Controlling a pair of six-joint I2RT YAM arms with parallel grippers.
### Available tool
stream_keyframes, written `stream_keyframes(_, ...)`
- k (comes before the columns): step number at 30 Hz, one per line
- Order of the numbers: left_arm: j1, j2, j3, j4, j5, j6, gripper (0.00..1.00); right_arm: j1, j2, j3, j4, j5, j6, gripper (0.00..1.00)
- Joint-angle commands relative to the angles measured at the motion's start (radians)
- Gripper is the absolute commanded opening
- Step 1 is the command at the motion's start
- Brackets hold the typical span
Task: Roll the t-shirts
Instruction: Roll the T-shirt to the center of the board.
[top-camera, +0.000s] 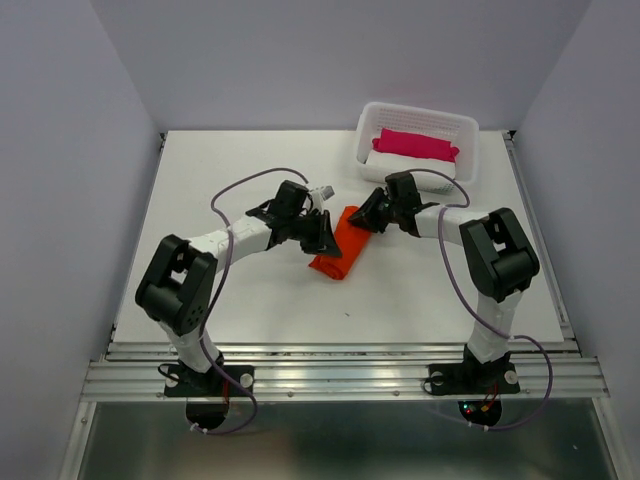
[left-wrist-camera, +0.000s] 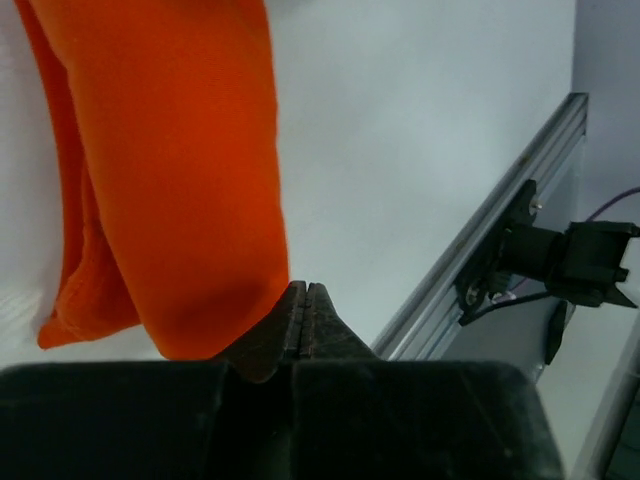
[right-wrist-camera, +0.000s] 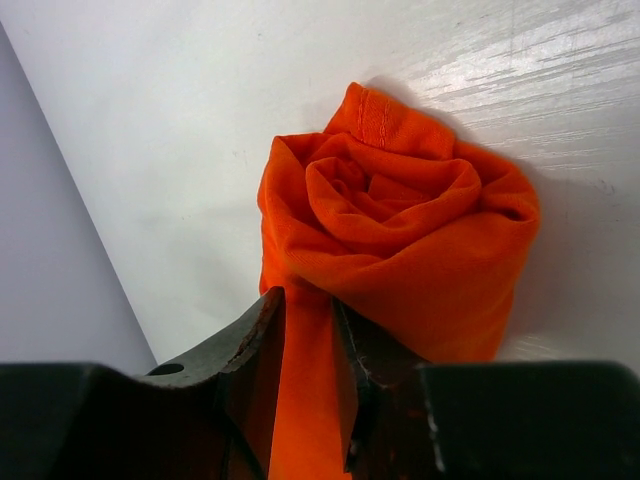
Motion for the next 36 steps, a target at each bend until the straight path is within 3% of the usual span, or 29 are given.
stream_keyframes(1,0.006,0.067,0.024,0.003,-0.055,0.052,0.00,0.005,0.005,0.024,-0.061,0.046,-0.024,0.32)
stream_keyframes(8,0.057,0.140,0.008,0.009,-0.085,0.079,0.00,0.005,-0.099,0.001,-0.129,0.067,-0.093,0.35)
stream_keyframes(14,0.066,0.092,-0.005,-0.006,-0.077,0.078,0.00,0.005,-0.141,0.016,-0.184,0.113,-0.185,0.33)
stream_keyframes(22,0.066,0.045,0.063,-0.080,-0.115,0.096,0.00,0.005,-0.061,0.140,-0.270,0.219,-0.292,0.33)
stream_keyframes(32,0.077,0.154,0.091,-0.064,-0.141,0.079,0.00,0.005,-0.043,0.217,-0.318,0.248,-0.343,0.33)
stream_keyframes(36,0.083,0.202,0.098,-0.049,-0.141,0.075,0.00,0.005,0.043,0.232,-0.328,0.308,-0.378,0.33)
